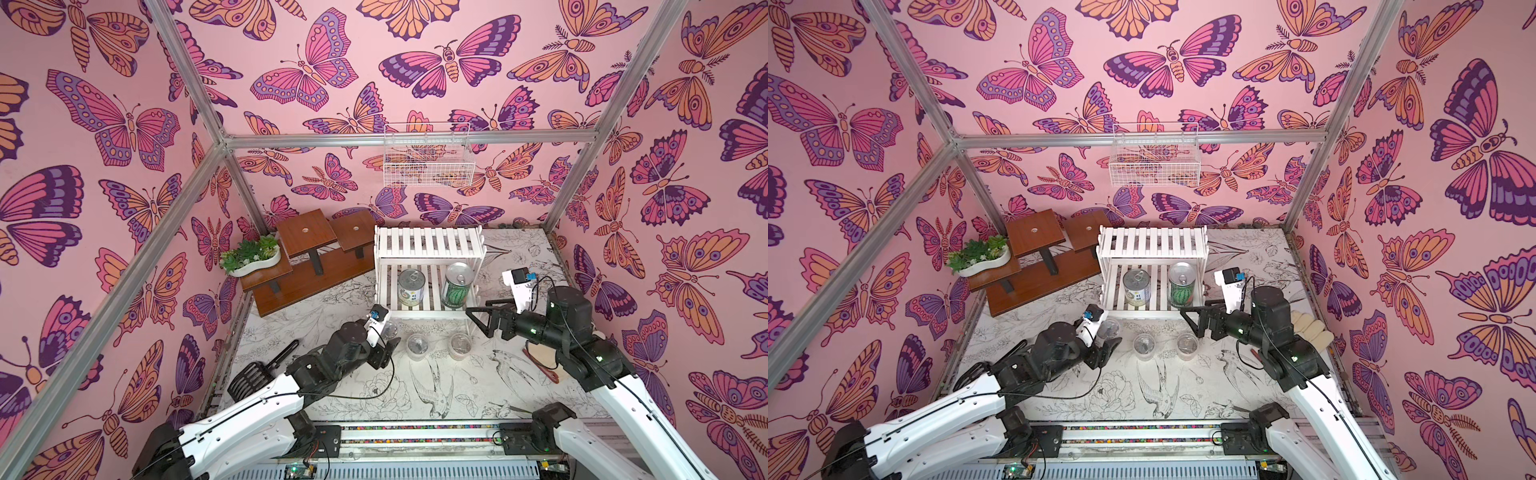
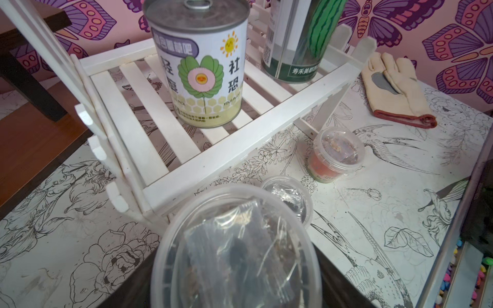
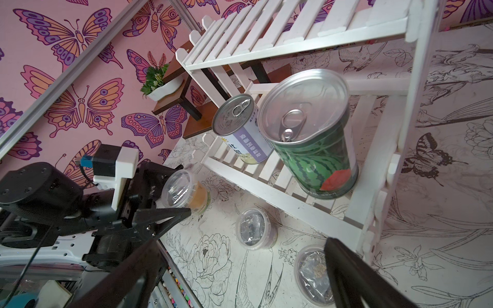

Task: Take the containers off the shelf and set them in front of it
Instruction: Place the container at the center of the board.

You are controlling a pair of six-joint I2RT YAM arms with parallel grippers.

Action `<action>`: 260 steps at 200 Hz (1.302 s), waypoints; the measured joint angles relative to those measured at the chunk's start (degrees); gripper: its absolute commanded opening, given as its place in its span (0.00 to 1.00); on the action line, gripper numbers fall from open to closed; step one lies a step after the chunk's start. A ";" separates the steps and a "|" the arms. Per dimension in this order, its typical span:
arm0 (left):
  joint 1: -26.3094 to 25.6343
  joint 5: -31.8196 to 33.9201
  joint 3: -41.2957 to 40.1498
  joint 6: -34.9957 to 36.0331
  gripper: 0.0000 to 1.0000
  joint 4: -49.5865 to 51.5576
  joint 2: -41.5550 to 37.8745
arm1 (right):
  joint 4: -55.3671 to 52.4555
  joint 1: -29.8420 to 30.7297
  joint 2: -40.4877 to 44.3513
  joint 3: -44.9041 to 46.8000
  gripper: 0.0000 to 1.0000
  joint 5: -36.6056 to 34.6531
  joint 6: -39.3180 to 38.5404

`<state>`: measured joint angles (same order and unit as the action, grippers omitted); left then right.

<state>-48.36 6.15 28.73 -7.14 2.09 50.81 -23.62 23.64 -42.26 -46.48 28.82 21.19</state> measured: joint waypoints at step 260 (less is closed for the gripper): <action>0.02 6.88 -13.75 -6.60 0.76 -23.52 15.52 | -0.02 0.00 -0.15 0.00 0.99 0.00 -0.07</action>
<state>-48.34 13.04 14.98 -13.74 -21.43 66.32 -23.64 23.64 -42.41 -46.48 28.82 21.12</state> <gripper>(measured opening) 0.740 0.992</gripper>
